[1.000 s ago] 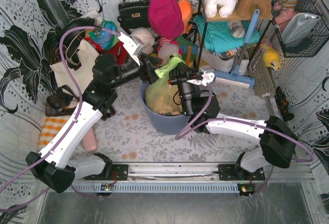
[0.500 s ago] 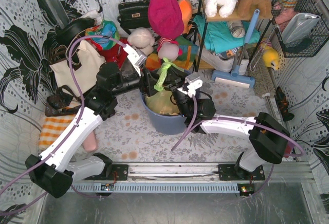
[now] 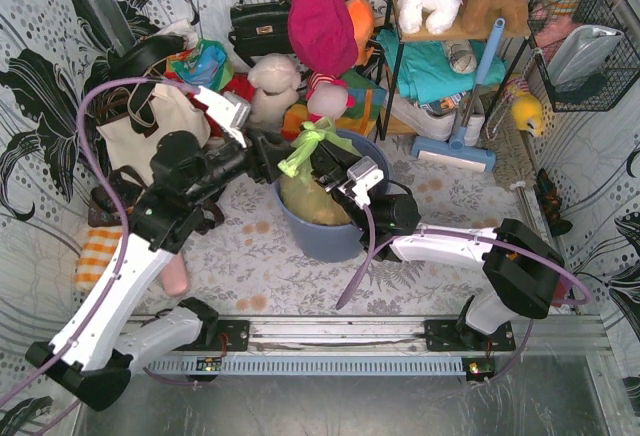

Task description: Tie the trash bag

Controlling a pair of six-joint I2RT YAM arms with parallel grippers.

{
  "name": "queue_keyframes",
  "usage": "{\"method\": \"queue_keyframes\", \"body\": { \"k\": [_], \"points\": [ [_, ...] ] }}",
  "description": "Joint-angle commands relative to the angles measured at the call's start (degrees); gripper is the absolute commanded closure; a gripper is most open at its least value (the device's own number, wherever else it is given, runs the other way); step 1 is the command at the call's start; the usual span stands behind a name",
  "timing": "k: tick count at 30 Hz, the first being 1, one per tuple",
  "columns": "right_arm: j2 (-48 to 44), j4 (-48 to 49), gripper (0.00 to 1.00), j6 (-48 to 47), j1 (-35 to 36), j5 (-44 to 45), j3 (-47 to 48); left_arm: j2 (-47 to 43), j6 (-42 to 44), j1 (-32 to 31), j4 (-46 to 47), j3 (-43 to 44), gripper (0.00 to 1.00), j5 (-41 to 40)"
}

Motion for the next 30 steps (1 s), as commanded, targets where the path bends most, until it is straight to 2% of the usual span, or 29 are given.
{"method": "queue_keyframes", "body": {
  "k": [1, 8, 14, 19, 30],
  "points": [
    [0.0, 6.7, 1.0, -2.6, 0.4, -3.9, 0.0, -4.2, -2.1, 0.1, 1.7, 3.2, 0.41, -8.9],
    [0.0, 6.8, 1.0, -4.1, 0.4, -5.2, 0.4, -2.0, -7.8, 0.1, 4.6, 7.4, 0.37, -14.4],
    [0.1, 6.8, 1.0, -4.5, 0.4, -4.7, 0.5, 3.5, -13.3, 0.1, 7.0, 10.8, 0.36, -8.2],
    [0.6, 6.9, 1.0, -6.2, 0.4, -3.3, 1.4, 5.7, -13.0, 0.1, 3.0, 11.8, 0.35, -4.5],
    [3.1, 6.9, 1.0, -13.2, 0.4, -3.1, 6.1, 3.8, -16.7, 0.2, 2.0, 5.9, 0.34, 9.5]
  ]
}}
